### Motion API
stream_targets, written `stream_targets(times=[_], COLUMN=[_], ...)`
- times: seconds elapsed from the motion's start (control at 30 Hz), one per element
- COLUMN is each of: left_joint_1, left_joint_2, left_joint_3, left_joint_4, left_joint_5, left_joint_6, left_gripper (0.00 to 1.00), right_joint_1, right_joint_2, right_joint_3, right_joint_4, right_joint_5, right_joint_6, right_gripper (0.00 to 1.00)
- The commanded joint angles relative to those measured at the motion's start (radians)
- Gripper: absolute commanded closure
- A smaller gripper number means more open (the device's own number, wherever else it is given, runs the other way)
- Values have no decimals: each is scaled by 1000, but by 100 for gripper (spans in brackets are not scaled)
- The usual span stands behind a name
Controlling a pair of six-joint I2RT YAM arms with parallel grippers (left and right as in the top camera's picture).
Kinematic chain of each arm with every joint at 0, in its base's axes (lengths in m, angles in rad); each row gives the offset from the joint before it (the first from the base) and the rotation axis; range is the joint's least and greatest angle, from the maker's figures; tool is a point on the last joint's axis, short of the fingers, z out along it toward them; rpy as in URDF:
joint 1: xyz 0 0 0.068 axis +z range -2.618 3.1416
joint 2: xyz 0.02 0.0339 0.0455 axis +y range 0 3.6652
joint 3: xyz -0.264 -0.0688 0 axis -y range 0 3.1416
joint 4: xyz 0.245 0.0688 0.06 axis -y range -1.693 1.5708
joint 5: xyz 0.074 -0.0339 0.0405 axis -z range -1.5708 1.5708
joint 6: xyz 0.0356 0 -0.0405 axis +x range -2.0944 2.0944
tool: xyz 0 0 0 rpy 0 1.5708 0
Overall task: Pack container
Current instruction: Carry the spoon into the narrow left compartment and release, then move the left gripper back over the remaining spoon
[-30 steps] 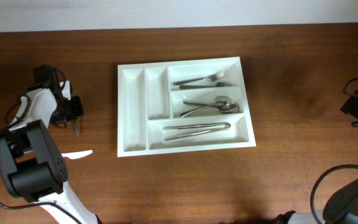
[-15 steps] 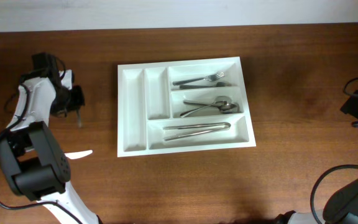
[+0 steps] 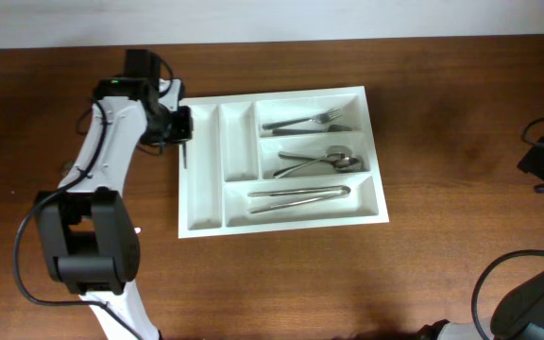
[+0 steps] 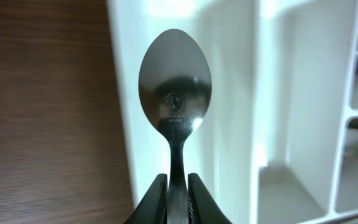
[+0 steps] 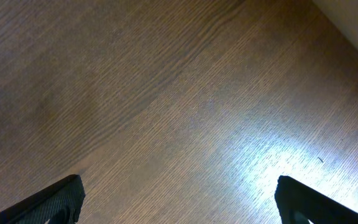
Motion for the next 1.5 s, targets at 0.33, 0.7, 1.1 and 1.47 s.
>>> stream_targets(times=[0.33, 0.7, 1.1, 1.47], left_joint_1=[-31, 32, 293, 472], left_joint_2=[4, 3, 5, 18], left_joint_3=[14, 137, 168, 166], left_joint_4=[-8, -42, -248, -245], left_joint_5=[14, -172, -391, -354], left_joint_6=[-40, -38, 255, 336], left_gripper=[48, 1, 1, 1], right_joint_1=[-5, -5, -5, -5], right_joint_2=[-3, -3, -3, -3], right_joint_3=[-2, -2, -2, -2], right_joint_4=[3, 3, 3, 3], right_joint_5=[16, 16, 16, 16], right_joint_6=[0, 0, 0, 0], right_gripper=[1, 1, 1, 1])
